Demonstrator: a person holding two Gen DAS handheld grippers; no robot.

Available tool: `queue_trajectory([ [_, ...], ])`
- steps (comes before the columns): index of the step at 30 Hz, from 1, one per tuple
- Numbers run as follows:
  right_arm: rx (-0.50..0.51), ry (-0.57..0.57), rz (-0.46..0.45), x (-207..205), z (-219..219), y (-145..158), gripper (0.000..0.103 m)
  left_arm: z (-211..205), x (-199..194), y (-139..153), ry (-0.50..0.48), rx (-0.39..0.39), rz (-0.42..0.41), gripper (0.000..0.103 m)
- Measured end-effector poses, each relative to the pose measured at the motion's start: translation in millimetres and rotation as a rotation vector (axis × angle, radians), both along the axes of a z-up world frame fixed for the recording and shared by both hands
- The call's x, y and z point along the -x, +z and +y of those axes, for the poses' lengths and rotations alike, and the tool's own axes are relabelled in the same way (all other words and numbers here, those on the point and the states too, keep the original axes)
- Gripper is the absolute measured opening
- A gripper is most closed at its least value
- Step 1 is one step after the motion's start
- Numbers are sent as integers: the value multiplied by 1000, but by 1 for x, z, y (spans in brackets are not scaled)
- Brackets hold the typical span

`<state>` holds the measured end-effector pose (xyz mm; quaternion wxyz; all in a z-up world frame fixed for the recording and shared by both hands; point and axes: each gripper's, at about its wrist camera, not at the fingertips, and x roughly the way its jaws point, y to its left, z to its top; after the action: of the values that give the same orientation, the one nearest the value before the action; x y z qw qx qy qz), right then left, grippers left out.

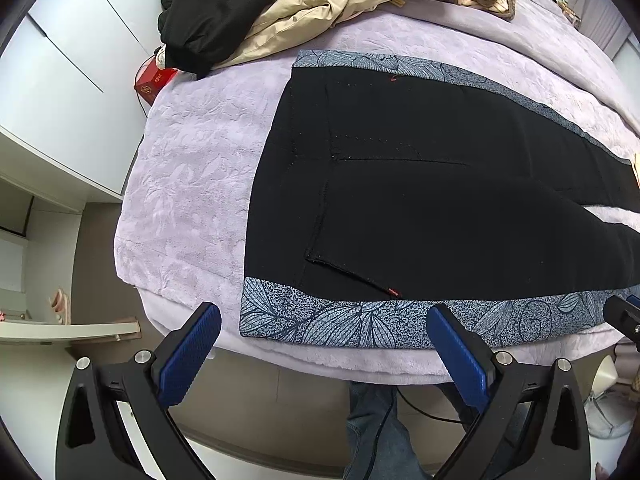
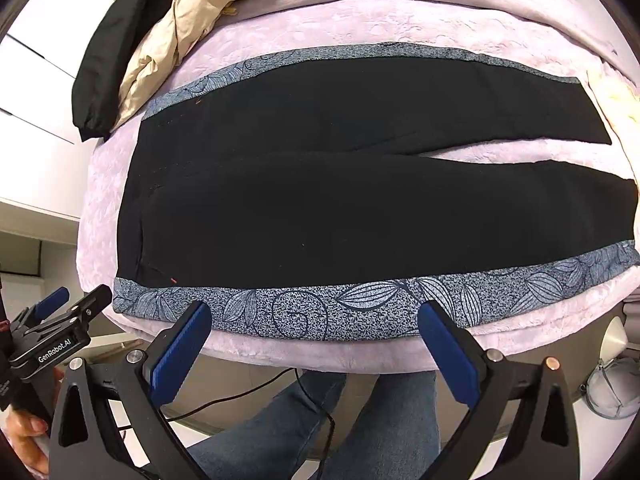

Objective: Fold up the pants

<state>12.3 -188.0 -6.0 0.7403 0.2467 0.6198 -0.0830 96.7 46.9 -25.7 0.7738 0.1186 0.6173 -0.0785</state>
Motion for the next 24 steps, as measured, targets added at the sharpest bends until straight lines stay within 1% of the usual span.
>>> queue_trajectory([
  [6,-16,-18,2,4,-2,-4,103,-1,2,-4,-9,-11,3,103],
  [17,-68,-36,50,14,2,-31,103,-4,5,-24,-9,-45,54,103],
  [24,-77,-24,64,13,1,-40,103,-8,4,-32,-6,-51,69,103],
])
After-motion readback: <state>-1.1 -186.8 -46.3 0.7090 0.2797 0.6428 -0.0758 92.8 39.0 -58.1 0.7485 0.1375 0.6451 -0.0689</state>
